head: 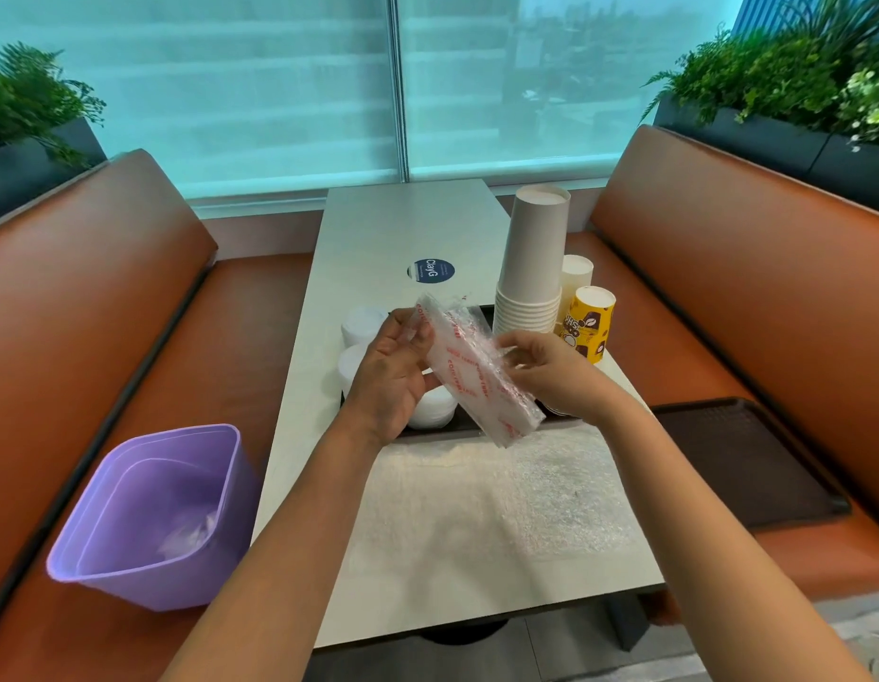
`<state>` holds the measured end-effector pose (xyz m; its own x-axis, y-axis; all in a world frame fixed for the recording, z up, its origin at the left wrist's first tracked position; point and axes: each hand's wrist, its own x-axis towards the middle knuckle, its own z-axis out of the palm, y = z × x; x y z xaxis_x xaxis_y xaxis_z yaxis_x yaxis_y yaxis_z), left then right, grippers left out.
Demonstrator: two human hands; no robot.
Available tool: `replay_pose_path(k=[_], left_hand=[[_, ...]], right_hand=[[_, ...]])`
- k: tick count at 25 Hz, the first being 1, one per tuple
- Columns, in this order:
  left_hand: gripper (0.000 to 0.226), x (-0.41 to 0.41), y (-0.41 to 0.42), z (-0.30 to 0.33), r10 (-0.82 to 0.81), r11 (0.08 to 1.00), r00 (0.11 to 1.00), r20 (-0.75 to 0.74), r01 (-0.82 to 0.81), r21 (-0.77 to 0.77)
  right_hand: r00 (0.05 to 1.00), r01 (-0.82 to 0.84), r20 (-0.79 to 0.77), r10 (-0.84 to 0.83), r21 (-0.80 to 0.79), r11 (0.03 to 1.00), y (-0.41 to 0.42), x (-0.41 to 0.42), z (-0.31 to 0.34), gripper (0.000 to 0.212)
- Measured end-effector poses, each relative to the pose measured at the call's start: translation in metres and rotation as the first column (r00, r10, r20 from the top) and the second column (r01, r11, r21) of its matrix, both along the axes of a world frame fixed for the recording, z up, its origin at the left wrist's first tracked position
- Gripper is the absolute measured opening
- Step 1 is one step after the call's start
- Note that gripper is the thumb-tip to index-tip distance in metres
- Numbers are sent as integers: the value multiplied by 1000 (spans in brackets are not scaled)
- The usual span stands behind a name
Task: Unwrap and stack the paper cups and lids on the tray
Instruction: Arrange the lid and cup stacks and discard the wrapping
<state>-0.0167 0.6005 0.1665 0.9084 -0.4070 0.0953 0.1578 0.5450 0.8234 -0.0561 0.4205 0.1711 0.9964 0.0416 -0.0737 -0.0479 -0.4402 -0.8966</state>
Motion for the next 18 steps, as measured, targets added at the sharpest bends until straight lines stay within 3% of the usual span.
replay_pose_path(k=[6,11,16,18], left_hand=[[14,3,-4,-2,39,999,995,-87,-40,-12],[10,8,-1,-2,61,995,997,-44,-57,80],[6,6,-3,0,59,994,998,-9,-58,97],[20,3,-7,-2,88,989,996,-26,-85,120]], right_hand=[[998,32,48,-46,259,965,10,-4,-12,57],[970,-9,235,-54,261,965,15,-10,-12,40],[986,-49,163,18,191,980,16,-8,-15,45],[981,-25,193,1,123,992,19,-8,-17,50]])
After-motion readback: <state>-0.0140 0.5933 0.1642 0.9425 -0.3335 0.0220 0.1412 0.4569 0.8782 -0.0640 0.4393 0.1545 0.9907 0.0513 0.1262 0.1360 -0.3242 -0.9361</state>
